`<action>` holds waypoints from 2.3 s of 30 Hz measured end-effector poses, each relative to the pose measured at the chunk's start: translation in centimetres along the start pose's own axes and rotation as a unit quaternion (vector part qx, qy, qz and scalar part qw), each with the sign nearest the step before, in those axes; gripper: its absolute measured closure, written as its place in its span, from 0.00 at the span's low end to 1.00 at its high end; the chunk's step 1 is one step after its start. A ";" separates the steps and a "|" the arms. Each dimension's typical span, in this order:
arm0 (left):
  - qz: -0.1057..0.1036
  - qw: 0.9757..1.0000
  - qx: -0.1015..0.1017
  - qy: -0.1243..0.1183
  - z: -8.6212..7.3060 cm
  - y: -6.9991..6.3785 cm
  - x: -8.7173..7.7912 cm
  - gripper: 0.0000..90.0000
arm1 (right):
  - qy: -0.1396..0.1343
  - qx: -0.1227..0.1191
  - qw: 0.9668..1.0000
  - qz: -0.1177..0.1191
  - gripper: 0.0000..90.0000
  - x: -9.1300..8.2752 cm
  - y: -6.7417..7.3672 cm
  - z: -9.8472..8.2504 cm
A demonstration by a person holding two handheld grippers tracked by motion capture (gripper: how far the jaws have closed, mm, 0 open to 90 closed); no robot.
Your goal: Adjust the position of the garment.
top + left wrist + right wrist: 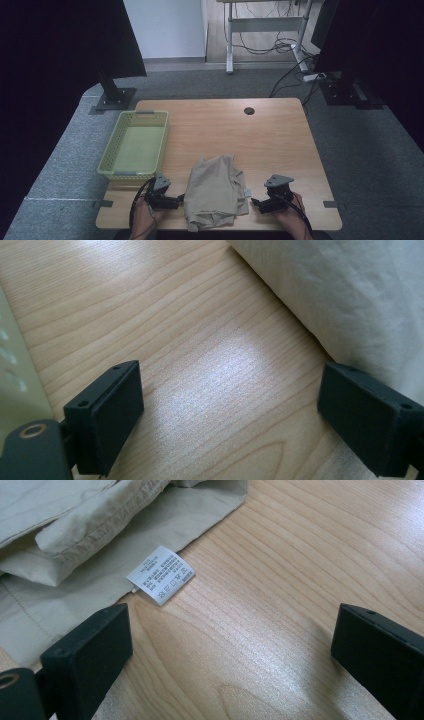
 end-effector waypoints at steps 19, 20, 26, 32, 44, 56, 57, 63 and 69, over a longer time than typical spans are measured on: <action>0.007 1.000 -0.005 -0.004 0.0 0.1 0.0 0.16 | -0.044 -0.008 0.998 0.044 0.06 -2.3 2.9 3.1; 0.007 1.000 -0.005 -0.005 0.0 0.1 0.0 0.16 | -0.045 -0.015 0.997 0.055 0.06 -2.3 3.7 3.7; 0.008 1.000 -0.006 -0.005 0.0 0.1 0.0 0.16 | -0.049 -0.036 0.995 0.083 0.06 -1.5 6.1 4.9; 0.009 1.000 -0.006 -0.005 0.0 0.1 -0.1 0.16 | -0.039 -0.050 0.992 0.109 0.07 0.5 8.4 4.6; 0.010 1.000 -0.007 -0.005 0.0 0.1 -0.1 0.16 | -0.007 -0.050 0.995 0.088 0.08 3.6 8.6 2.4; 0.007 1.000 -0.004 -0.001 0.0 0.0 0.0 0.12 | -0.009 -0.039 0.997 0.069 0.09 4.2 6.5 2.8; 0.007 1.000 -0.004 -0.001 0.0 0.0 0.0 0.12 | -0.009 -0.039 0.997 0.069 0.09 4.2 6.5 2.8; 0.006 1.000 -0.003 0.000 0.0 0.0 0.0 0.11 | -0.009 -0.032 0.998 0.057 0.09 4.8 4.8 3.3; 0.006 1.000 -0.004 0.000 0.0 0.0 0.0 0.12 | -0.009 -0.027 0.998 0.051 0.10 5.7 3.1 3.9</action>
Point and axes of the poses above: each handheld gripper's, and its own axes: x roughly forward along the jaws, z roughly out of its top, y roughly to its left, the point moved 4 cm from there along x, roughly forward along the jaws, and after that the axes turned 11 degrees about -y, right-handed, at the moved point
